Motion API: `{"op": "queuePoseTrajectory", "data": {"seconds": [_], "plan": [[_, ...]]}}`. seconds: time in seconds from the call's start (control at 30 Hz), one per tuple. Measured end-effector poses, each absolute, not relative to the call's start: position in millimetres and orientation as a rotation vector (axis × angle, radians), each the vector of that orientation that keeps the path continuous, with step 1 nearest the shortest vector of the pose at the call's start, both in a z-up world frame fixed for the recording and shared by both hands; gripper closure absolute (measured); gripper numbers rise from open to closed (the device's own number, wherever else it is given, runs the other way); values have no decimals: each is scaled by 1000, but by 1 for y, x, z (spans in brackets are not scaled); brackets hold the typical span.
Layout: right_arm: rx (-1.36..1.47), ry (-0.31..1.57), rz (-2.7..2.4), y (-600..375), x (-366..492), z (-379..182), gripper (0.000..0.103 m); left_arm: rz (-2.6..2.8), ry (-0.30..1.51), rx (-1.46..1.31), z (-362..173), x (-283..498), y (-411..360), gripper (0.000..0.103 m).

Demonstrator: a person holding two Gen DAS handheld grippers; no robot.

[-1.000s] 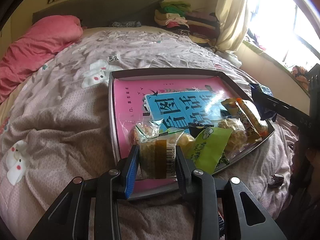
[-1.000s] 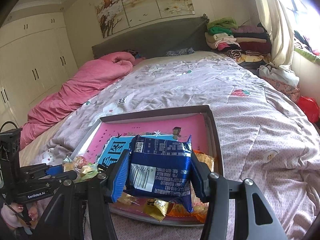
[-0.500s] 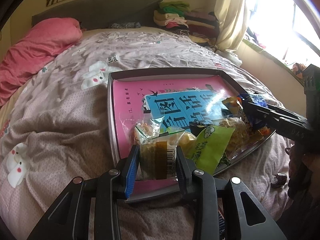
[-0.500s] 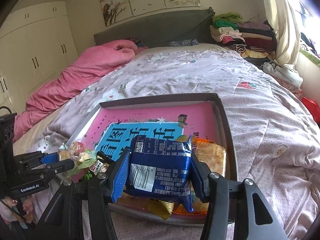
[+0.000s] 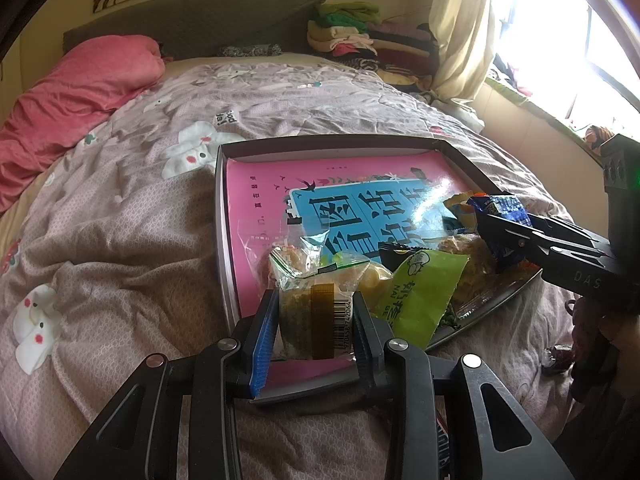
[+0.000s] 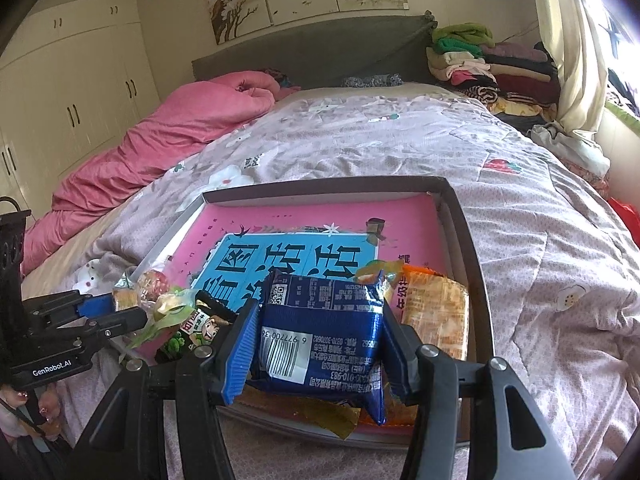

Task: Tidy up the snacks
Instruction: 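Lower bread bag into tray and open left gripper while right releases blue bar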

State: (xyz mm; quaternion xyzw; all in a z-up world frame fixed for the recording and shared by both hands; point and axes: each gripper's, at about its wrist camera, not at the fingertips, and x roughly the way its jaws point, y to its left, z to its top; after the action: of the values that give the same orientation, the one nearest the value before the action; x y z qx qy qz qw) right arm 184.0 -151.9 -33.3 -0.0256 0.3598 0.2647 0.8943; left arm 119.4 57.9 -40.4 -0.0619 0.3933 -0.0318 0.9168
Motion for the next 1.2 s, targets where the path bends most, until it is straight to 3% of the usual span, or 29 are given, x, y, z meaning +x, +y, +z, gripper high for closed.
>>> {"op": "queuePoseTrajectory", "data": {"seconds": [0.77, 1.13, 1.2], "plan": [[-59, 768, 543, -155, 181, -36, 42, -67, 812, -127, -41, 120, 57, 67], [-34, 746, 541, -164, 174, -30, 35, -75, 817, -127, -42, 117, 54, 61], [-31, 746, 538, -166, 173, -29, 34, -79, 820, -128, -41, 116, 53, 55]]}}
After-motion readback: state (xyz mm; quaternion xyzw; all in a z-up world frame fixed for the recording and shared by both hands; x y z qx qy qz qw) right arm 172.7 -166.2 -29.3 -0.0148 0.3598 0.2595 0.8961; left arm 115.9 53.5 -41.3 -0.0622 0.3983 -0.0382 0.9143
